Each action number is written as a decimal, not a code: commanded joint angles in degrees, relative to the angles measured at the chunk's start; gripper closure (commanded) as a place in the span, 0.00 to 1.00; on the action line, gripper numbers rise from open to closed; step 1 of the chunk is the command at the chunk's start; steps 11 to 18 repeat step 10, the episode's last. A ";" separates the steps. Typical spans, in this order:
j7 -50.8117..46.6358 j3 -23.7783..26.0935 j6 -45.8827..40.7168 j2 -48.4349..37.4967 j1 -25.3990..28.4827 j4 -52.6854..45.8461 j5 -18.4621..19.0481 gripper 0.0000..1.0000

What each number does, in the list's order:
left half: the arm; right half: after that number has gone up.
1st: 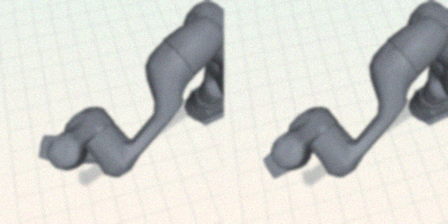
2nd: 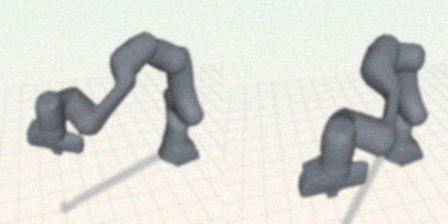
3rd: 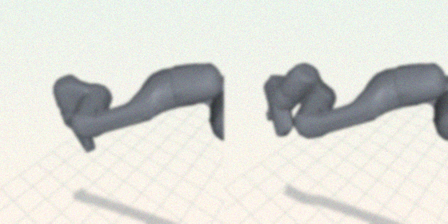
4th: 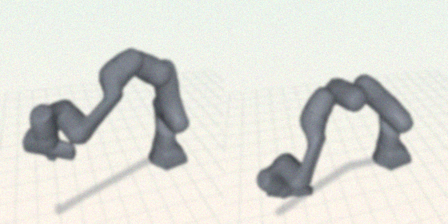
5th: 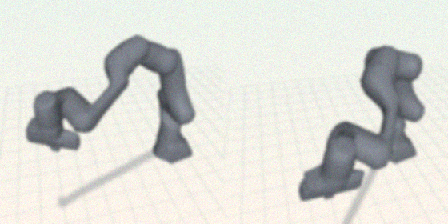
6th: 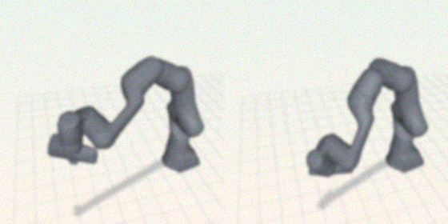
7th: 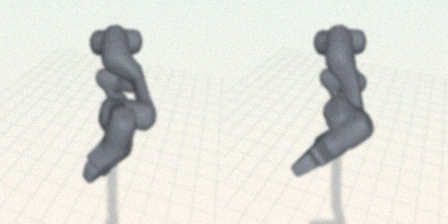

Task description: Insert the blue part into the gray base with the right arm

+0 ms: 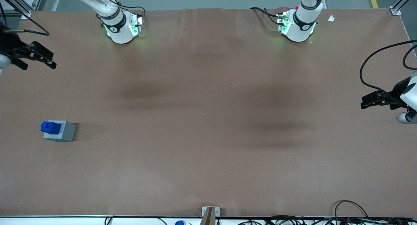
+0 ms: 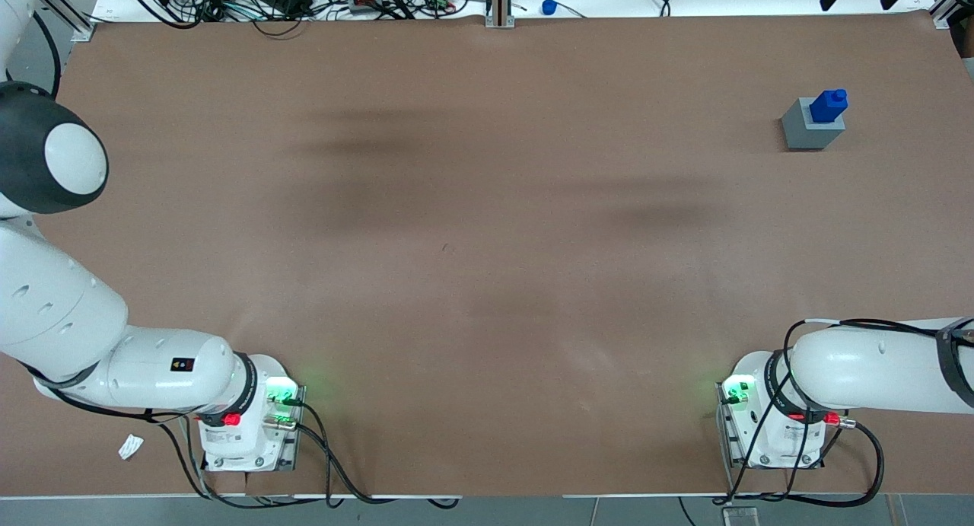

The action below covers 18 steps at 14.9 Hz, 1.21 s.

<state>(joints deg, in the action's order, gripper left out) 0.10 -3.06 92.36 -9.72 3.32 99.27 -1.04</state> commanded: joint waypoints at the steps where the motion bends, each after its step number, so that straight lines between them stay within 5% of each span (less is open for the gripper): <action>1: -2.30 0.60 -0.24 -0.83 1.08 -0.13 0.42 0.00; 18: -2.39 0.33 -0.69 2.34 -0.24 -3.11 0.42 0.00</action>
